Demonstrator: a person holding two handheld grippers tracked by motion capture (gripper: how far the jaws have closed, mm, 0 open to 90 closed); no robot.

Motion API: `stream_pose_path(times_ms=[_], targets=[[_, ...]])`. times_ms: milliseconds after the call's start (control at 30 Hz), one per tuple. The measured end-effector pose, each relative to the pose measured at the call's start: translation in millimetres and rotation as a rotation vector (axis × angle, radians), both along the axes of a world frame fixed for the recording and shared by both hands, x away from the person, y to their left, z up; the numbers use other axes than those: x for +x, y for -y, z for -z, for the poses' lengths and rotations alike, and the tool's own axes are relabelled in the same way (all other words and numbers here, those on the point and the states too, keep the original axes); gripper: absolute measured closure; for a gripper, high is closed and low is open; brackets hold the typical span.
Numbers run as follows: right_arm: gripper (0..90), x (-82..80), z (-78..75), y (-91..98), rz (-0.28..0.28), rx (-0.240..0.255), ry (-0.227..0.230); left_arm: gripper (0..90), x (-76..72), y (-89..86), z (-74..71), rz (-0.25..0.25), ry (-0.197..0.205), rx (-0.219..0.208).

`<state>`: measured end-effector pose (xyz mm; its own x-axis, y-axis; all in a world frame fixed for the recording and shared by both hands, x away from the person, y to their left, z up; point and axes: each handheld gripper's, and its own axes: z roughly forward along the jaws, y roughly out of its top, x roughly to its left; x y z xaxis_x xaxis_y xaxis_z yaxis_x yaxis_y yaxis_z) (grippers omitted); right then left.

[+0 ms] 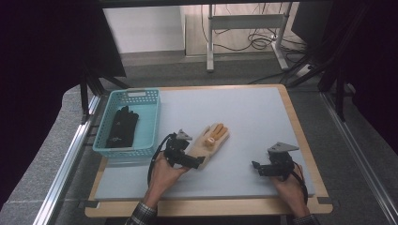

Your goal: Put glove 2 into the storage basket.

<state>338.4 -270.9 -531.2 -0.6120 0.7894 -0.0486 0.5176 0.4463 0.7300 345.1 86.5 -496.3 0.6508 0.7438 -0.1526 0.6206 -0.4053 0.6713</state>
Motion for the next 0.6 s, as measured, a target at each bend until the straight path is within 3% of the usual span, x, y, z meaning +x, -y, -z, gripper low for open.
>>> stream_pose_path(times_ms=[200,367,433,500,600], targets=[[15.5,0.2,0.1,0.0,0.000,0.002,-0.001,0.7,27.0,31.3,7.5,-0.025,-0.058,0.061],[15.5,0.1,0.1,0.0,0.001,0.002,-0.002,0.7,46.0,50.4,27.1,-0.072,-0.115,0.151],[15.5,0.1,0.1,0.0,0.001,0.002,-0.001,2.5,47.1,54.6,28.7,-0.078,-0.104,0.186],[15.5,0.2,0.1,0.0,0.001,0.002,-0.001,13.9,44.0,57.2,25.5,-0.051,-0.074,0.203],[15.5,0.2,0.1,0.1,0.000,0.000,-0.001,28.2,41.7,58.2,22.6,-0.033,-0.072,0.204]])
